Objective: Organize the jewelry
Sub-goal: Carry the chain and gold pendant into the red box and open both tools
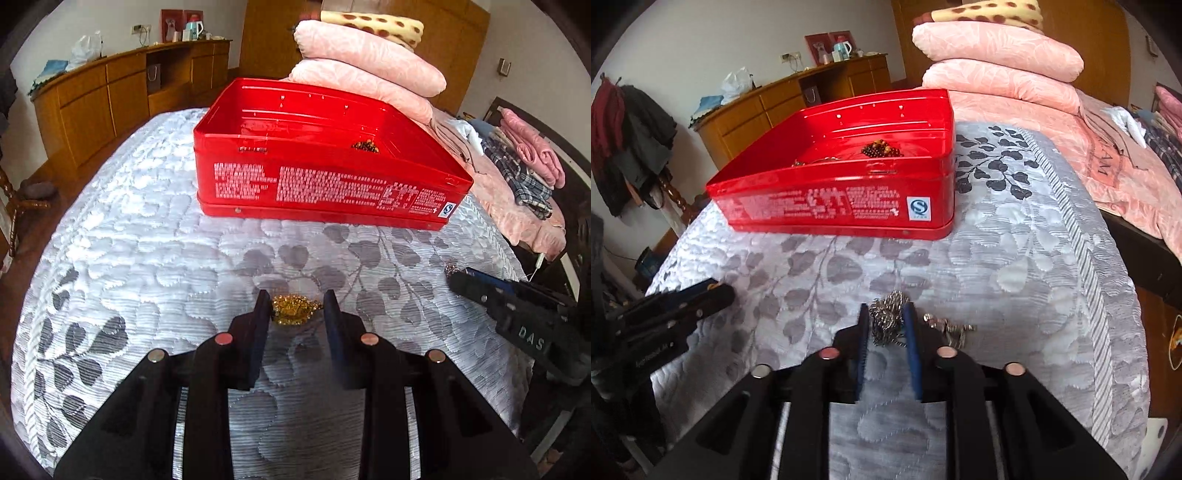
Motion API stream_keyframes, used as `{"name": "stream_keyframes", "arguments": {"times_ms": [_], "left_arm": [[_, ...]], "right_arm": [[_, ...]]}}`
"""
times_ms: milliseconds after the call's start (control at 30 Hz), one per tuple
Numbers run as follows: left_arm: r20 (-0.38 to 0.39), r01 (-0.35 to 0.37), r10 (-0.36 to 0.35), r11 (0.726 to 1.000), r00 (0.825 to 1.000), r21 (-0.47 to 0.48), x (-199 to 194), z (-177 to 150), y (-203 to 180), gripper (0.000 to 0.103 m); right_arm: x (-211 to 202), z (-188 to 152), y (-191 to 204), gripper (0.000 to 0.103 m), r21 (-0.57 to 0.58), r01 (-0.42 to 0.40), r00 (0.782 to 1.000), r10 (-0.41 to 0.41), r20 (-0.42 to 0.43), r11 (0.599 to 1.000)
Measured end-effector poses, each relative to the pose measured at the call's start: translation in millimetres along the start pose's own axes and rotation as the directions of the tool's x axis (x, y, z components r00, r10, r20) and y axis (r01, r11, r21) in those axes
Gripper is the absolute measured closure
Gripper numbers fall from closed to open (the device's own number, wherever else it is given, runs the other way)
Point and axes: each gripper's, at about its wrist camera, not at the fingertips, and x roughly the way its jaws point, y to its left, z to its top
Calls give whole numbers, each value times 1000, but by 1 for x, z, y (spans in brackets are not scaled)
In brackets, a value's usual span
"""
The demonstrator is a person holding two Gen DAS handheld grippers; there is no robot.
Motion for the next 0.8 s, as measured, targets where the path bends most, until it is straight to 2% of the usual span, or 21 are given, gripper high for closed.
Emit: {"name": "stream_keyframes", "arguments": {"times_ms": [133,233,433,500,633,700,800], "left_arm": [[1,14,-14,1000,1000,-1,-1,-1,0,75],[3,20,-20,1000,1000,3,-3,-3,1,75],[-6,23,-23,1000,1000,13,0,-3,-2,75],[-11,18,-18,1000,1000,16,2,-3,-3,75],[-13,9,-9,1000,1000,23,5,-2,-9,75],[-13,7,-7,1000,1000,24,6,-2,-10,75],[-15,4,-3,1000,1000,26,7,-2,-11,75]], "right_arm": [[-9,-3,-1,68,-2,22,1000,-22,18,1000],[-12,-5,-1,46,-16,58,998,-57,21,998],[3,-6,2,46,-23,65,998,-66,-25,998],[4,-3,1,56,-14,72,997,-72,-20,997],[9,3,-9,57,28,37,999,-37,-24,999],[13,6,-6,57,11,51,998,-51,-26,999],[14,6,5,67,-34,78,997,-79,-24,996]]}}
